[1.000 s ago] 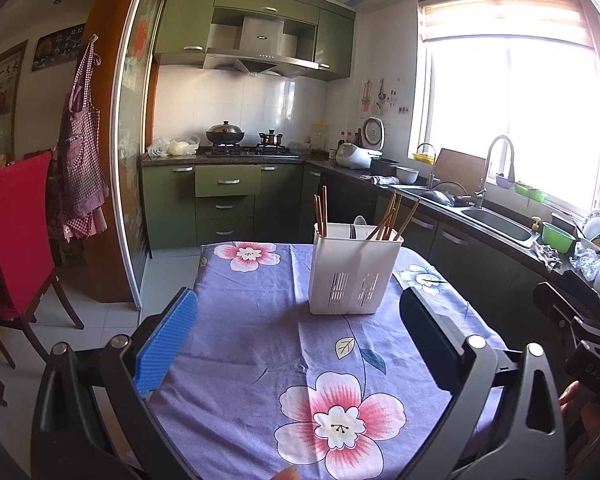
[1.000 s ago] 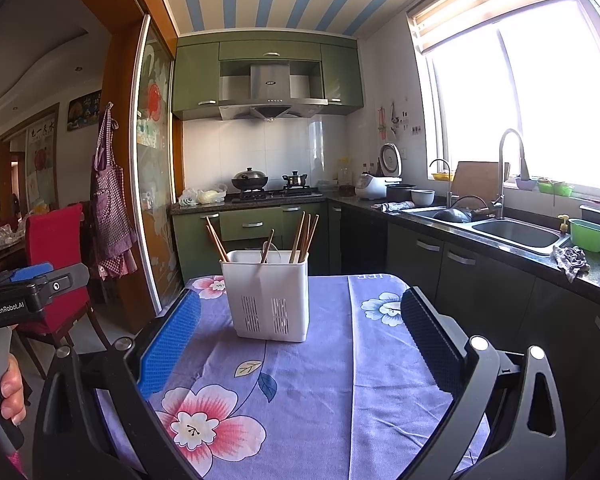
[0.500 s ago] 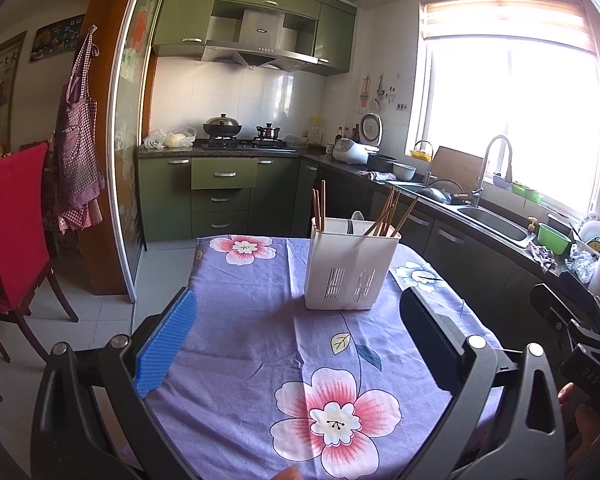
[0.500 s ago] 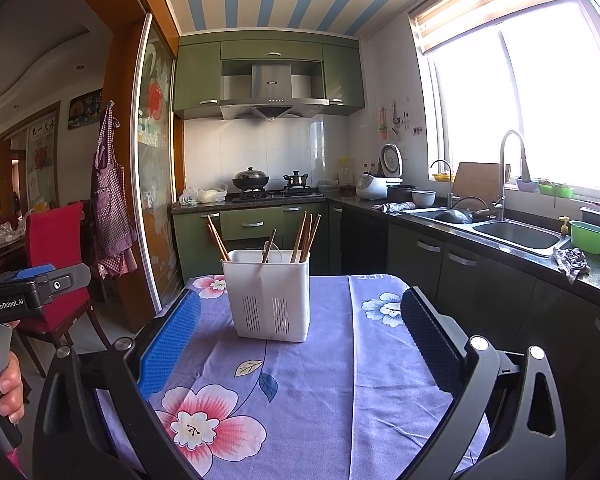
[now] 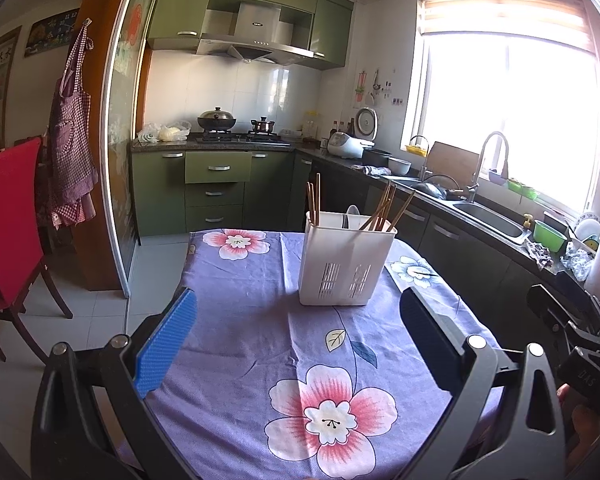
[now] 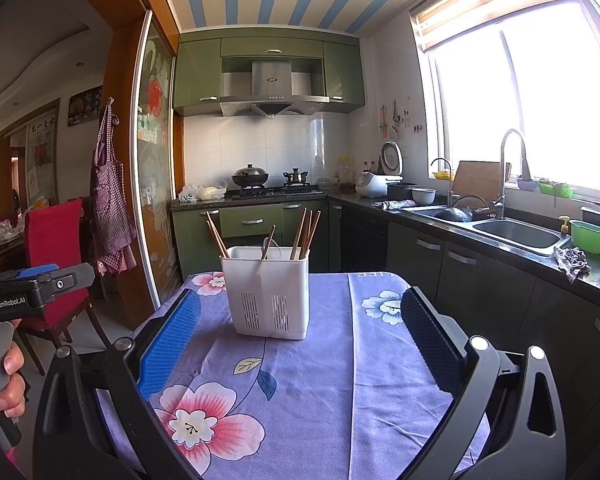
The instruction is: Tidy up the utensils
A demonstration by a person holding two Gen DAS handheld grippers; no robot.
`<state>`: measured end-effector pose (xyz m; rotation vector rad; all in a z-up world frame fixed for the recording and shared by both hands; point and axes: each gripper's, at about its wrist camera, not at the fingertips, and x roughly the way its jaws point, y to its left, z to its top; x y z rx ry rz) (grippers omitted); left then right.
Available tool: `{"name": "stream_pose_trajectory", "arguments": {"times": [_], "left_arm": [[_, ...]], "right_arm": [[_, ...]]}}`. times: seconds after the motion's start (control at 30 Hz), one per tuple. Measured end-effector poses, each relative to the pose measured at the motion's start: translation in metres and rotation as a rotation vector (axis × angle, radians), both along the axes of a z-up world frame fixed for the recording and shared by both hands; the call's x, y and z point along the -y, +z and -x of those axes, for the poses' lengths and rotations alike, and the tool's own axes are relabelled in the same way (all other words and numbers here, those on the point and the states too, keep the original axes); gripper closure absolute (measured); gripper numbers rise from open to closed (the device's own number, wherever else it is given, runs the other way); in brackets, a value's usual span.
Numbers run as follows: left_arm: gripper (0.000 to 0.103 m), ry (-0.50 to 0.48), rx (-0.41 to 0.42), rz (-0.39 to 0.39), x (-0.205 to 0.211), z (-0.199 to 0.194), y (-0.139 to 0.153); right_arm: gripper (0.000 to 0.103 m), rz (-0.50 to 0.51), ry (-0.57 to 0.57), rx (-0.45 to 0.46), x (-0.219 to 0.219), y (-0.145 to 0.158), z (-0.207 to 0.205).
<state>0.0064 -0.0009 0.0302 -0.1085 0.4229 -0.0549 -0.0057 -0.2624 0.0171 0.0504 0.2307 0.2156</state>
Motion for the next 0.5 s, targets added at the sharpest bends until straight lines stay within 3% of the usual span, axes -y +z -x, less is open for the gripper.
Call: {"name": "stream_pose_trajectory", "arguments": {"times": [0.23,0.5], "left_arm": [[0.007,-0.011,0.013,-0.011,0.0,-0.002,-0.002],[0.007,0.007,-0.06,-0.077,0.006,-0.017,-0.013]], "right_arm": [[0.005,0.001,0.005,-0.011,-0.002,-0.002,-0.002],[0.005,0.003,0.001,-0.021,-0.002,-0.005,-0.007]]}}
